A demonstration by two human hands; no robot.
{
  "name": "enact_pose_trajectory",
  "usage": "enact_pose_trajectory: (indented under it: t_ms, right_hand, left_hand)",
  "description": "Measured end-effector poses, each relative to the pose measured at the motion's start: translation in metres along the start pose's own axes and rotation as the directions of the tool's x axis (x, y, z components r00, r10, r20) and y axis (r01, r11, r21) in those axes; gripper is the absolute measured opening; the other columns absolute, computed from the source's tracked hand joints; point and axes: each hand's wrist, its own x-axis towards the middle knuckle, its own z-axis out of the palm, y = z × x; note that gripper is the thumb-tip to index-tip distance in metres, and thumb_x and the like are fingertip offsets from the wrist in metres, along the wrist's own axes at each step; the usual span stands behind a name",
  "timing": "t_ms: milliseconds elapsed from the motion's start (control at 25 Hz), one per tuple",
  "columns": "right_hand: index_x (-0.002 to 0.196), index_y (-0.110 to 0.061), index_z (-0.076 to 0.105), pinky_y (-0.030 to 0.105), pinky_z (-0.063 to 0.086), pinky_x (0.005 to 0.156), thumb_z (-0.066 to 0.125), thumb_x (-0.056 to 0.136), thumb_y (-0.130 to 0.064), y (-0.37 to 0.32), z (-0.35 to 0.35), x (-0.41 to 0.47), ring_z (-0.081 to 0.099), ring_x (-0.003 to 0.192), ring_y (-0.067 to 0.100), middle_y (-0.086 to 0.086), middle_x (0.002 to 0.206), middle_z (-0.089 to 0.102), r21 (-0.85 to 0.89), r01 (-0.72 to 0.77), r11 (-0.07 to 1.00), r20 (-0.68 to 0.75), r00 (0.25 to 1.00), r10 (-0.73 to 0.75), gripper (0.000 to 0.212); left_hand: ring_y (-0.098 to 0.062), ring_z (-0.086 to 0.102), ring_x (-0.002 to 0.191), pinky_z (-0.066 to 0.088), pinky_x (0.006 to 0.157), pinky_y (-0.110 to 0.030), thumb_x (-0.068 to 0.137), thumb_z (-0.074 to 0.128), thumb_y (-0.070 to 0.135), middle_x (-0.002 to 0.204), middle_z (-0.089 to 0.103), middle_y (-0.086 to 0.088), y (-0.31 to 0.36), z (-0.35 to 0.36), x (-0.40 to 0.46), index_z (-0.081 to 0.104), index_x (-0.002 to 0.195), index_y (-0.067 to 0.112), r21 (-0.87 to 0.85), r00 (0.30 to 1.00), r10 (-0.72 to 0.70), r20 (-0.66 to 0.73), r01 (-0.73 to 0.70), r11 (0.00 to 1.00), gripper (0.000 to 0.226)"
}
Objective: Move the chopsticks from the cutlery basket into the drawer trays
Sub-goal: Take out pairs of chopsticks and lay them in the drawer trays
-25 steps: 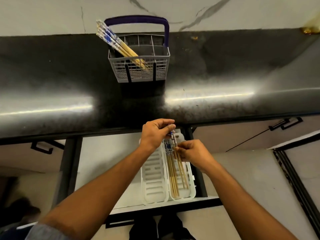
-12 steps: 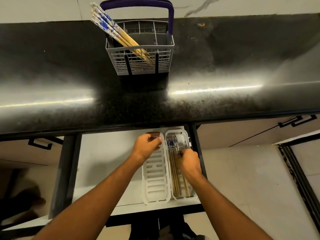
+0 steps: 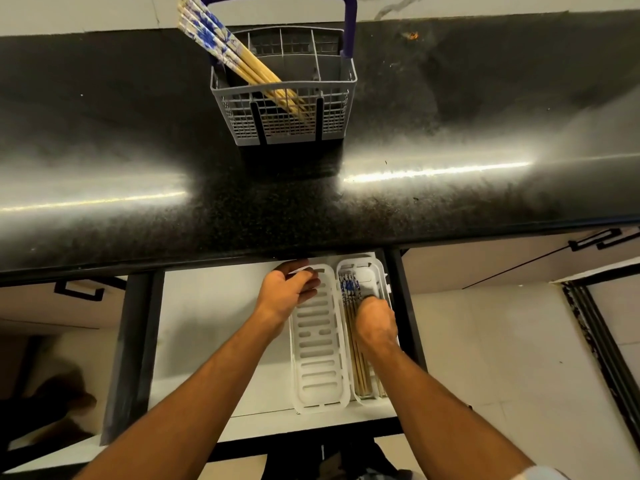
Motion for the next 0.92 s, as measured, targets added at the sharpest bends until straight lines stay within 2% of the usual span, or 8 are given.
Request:
enact_pose_trajectory:
  t_ms: [80,280,480,920]
  right_hand:
    - [0.109,-0.002,0.064,0.030,0.059,0.085,0.052,0.096,-0.004,-0.002,-0.001,0.000,0.069,0.094,0.023,0.013,0.106,0.069,-0.011,0.007,1.000,0.010,1.000,-0.007,0.017]
    - [0.111,-0.003,0.063,0.032,0.058,0.086,0.054,0.096,-0.007,-0.001,-0.001,0.002,0.068,0.096,0.024,0.013,0.108,0.068,0.012,-0.021,1.000,-0.007,1.000,0.021,0.017]
    - [0.111,-0.003,0.064,0.033,0.058,0.085,0.052,0.098,-0.008,0.002,0.000,0.002,0.068,0.097,0.024,0.012,0.108,0.069,0.023,-0.035,0.999,-0.026,0.999,0.036,0.019]
    - [0.113,-0.005,0.063,0.033,0.059,0.085,0.053,0.097,-0.007,0.004,-0.003,-0.006,0.068,0.096,0.023,0.011,0.107,0.069,-0.058,0.028,0.998,-0.001,1.000,-0.028,0.019]
  left_hand:
    - [-0.028,0.071,0.101,0.060,0.081,-0.032,0.097,0.055,0.008,0.107,0.072,-0.016,-0.001,-0.002,0.003,0.066,0.103,0.014,-0.014,1.000,-0.013,-0.001,0.013,1.000,0.014]
    - [-0.025,0.072,0.100,0.061,0.080,-0.029,0.097,0.054,0.006,0.107,0.073,-0.015,-0.002,-0.002,0.004,0.063,0.117,0.005,0.016,1.000,-0.010,0.015,0.010,1.000,0.022]
    - [-0.025,0.072,0.099,0.060,0.083,-0.034,0.097,0.054,0.007,0.108,0.073,-0.015,-0.005,-0.004,0.003,0.064,0.115,0.004,0.012,1.000,-0.018,0.016,0.018,1.000,0.021]
    - [-0.022,0.073,0.097,0.061,0.077,-0.028,0.097,0.055,0.011,0.110,0.073,-0.013,-0.001,-0.006,-0.009,0.064,0.112,0.009,0.032,1.000,-0.026,0.007,0.025,0.999,0.018]
